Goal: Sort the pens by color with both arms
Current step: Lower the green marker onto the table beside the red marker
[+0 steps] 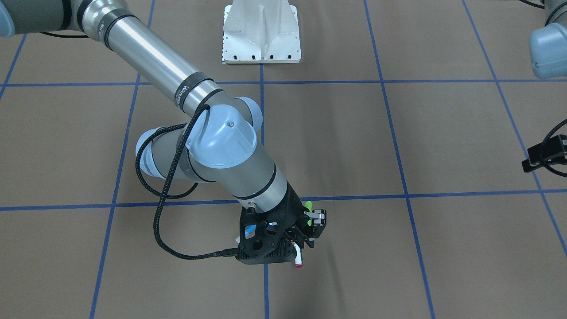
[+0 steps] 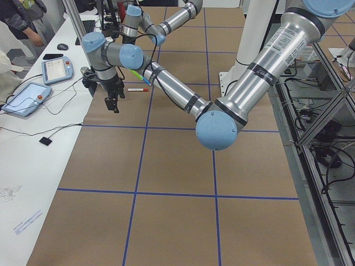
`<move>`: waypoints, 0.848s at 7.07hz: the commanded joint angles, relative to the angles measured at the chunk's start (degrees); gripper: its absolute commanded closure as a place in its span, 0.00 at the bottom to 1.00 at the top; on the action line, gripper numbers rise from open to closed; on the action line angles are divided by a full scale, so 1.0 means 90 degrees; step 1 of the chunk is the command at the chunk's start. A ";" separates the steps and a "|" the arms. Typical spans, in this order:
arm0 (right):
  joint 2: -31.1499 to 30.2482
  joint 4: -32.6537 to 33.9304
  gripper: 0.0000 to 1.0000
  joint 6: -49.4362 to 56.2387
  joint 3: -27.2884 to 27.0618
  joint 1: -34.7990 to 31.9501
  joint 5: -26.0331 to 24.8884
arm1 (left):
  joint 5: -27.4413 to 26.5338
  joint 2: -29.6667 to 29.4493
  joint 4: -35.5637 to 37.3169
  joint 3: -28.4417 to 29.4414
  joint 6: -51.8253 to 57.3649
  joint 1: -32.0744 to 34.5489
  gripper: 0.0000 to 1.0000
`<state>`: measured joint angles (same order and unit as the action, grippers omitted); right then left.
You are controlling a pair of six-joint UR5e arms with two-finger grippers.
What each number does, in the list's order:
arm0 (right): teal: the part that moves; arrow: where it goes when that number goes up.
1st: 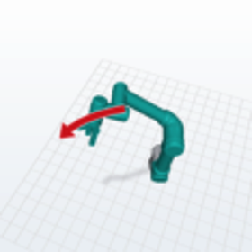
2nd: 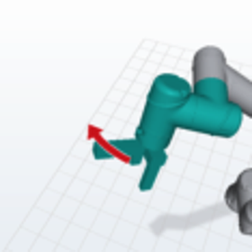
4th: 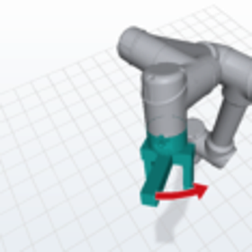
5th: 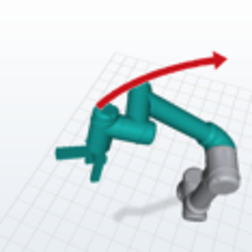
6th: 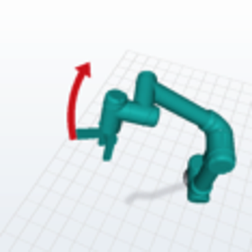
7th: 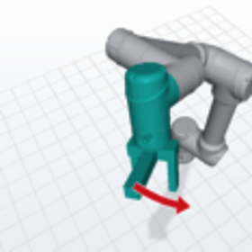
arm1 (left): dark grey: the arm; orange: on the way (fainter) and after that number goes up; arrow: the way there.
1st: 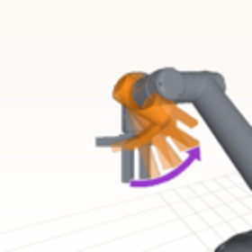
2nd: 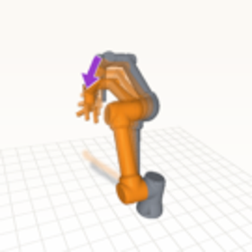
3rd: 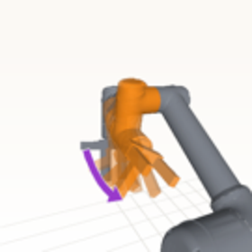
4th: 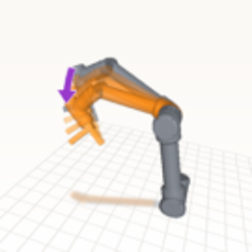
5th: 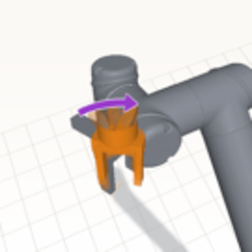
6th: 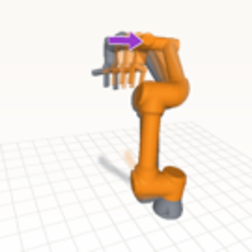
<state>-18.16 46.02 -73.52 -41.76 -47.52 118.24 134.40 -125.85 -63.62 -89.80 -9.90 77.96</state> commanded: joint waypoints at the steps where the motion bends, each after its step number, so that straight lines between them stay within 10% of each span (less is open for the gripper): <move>1: 0.0093 0.0082 0.98 0.0512 0.0274 0.0103 0.0016 | -0.0011 -0.0031 -0.0031 0.0172 0.0007 -0.0010 0.01; 6: 0.0200 0.0072 0.98 0.0542 0.0324 0.0367 -0.0520 | -0.0011 -0.0021 -0.0022 0.0134 -0.0003 0.0000 0.01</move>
<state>-16.92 46.70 -68.62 -38.88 -44.57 114.96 134.30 -126.01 -63.80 -88.51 -9.93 77.96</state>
